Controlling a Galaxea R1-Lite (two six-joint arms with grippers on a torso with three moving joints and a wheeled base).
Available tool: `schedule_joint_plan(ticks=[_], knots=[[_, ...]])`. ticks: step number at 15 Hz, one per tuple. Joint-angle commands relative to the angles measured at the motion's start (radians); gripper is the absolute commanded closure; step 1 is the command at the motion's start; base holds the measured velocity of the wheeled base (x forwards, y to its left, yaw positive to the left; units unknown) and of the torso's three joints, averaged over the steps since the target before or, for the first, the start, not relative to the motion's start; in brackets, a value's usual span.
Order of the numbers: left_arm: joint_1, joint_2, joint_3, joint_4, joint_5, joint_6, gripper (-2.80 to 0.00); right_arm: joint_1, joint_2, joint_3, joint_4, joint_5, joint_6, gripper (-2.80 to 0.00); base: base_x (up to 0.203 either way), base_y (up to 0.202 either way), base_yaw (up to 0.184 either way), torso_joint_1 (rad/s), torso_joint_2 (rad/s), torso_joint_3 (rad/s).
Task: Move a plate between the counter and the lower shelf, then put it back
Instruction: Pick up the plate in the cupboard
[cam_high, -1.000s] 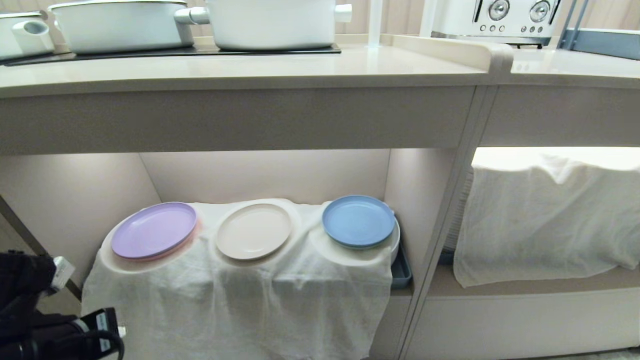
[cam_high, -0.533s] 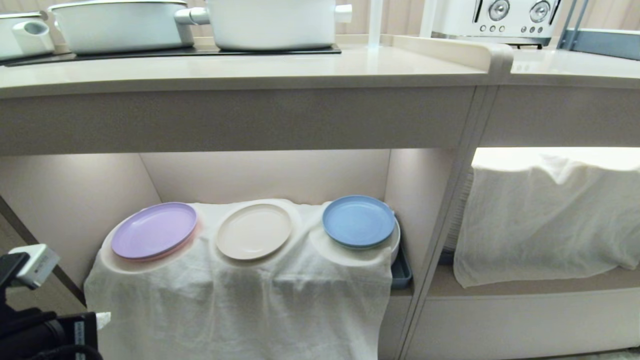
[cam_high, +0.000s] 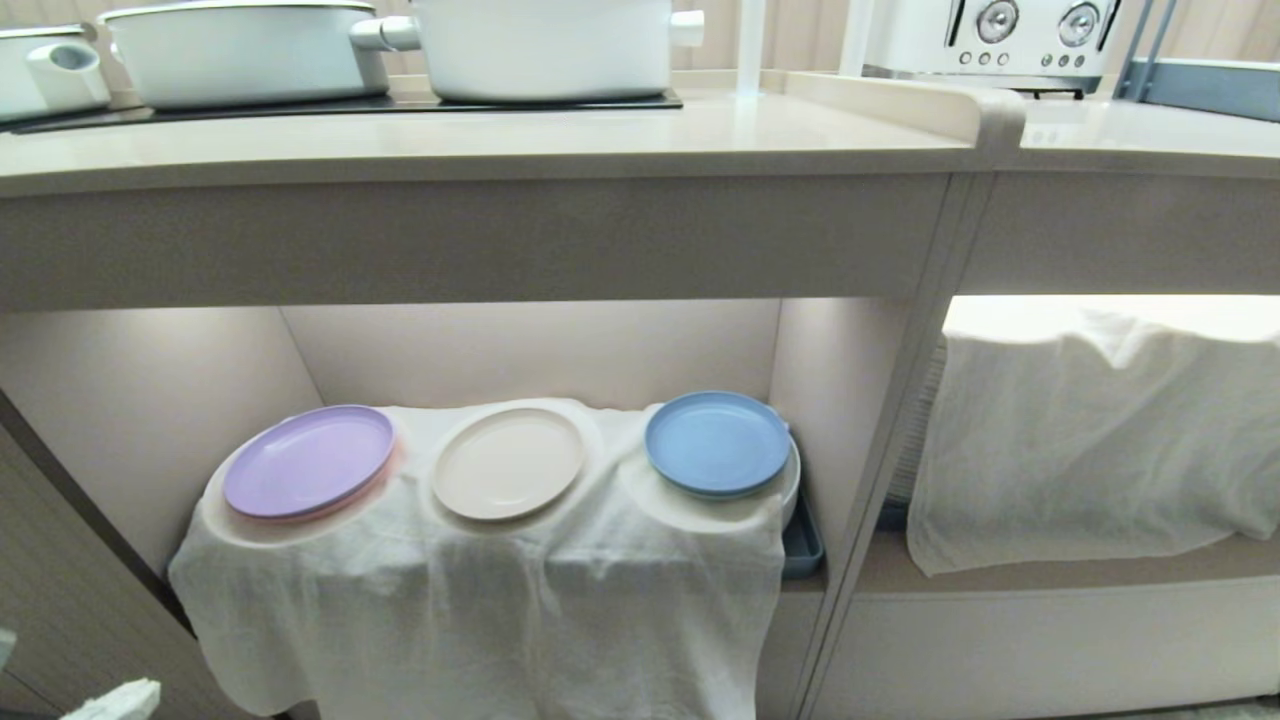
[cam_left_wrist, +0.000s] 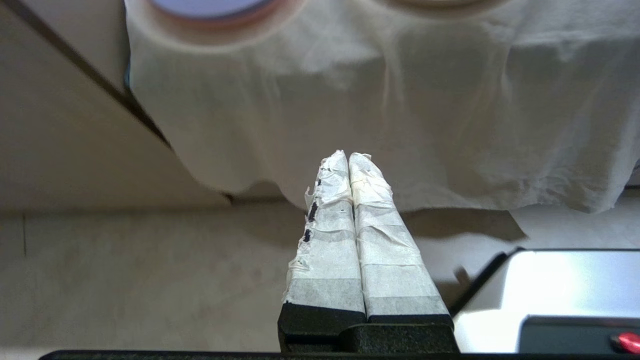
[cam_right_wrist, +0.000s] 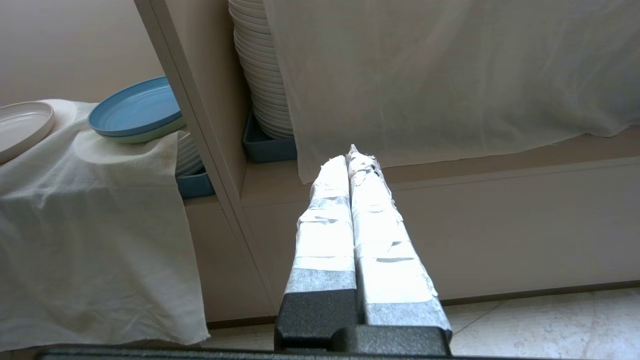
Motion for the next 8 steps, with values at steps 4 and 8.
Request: schedule_joint_plan(ticks=[4, 8], knots=[[0.037, -0.289, 0.16, -0.16, -0.105, 0.089, 0.0, 0.0, 0.001, 0.0, 0.0, -0.001, 0.001, 0.0, 0.0, 0.0, 0.0, 0.0, 0.0, 0.0], [0.074, -0.465, 0.164, -0.075, -0.153, 0.096, 0.0, 0.0, 0.001, 0.0, 0.0, -0.001, 0.001, 0.0, 0.0, 0.0, 0.0, 0.0, 0.0, 0.0]])
